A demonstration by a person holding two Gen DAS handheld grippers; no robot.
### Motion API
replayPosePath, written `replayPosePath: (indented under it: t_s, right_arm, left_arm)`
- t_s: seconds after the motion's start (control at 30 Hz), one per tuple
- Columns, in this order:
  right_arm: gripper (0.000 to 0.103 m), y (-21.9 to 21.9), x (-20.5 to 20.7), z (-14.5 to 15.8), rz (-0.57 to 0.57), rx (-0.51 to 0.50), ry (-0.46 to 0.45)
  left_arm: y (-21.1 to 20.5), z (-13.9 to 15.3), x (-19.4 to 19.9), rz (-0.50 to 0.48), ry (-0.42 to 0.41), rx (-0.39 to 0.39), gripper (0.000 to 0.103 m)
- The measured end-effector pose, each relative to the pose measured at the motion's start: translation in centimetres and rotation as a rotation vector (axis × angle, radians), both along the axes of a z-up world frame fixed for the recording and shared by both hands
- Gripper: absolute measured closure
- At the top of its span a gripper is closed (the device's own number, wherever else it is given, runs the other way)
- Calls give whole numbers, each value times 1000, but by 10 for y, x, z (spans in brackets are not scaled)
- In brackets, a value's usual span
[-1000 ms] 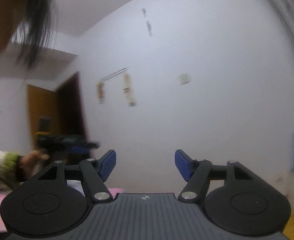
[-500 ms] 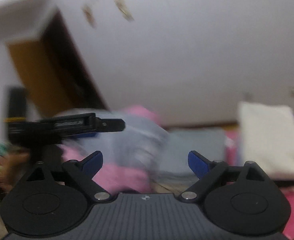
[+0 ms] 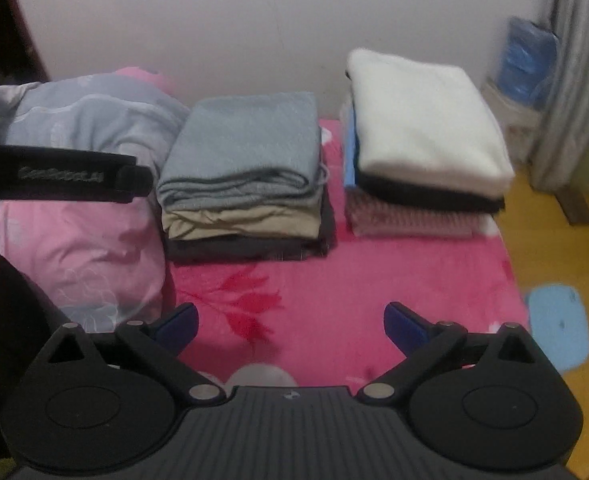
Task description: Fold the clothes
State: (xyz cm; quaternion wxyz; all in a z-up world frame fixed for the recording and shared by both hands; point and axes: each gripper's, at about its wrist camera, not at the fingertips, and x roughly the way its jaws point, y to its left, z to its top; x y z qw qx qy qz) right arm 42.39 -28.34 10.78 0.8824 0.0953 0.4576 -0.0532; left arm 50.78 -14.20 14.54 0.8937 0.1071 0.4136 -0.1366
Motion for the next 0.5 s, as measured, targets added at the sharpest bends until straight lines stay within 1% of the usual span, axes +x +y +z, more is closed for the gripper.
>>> replayPosePath:
  t_s: [0.07, 0.17, 0.33, 0.43, 0.5]
  right_arm:
    - [1, 9, -5, -3, -9, -12, 2]
    - [1, 24, -8, -3, -21, -69, 10]
    - [0, 39, -18, -2, -57, -123, 48]
    - [0, 44, -20, -9, -69, -150, 77]
    - [0, 43, -19, -11, -82, -154, 84]
  left_arm:
    - [5, -7, -4, 14, 19, 13, 0]
    - [12, -13, -9, 28, 50, 11, 0]
    - [20, -27, -23, 18, 141, 12, 0]
    - [21, -35, -28, 19, 152, 34, 0]
    - [23, -38, -27, 34, 159, 35, 0]
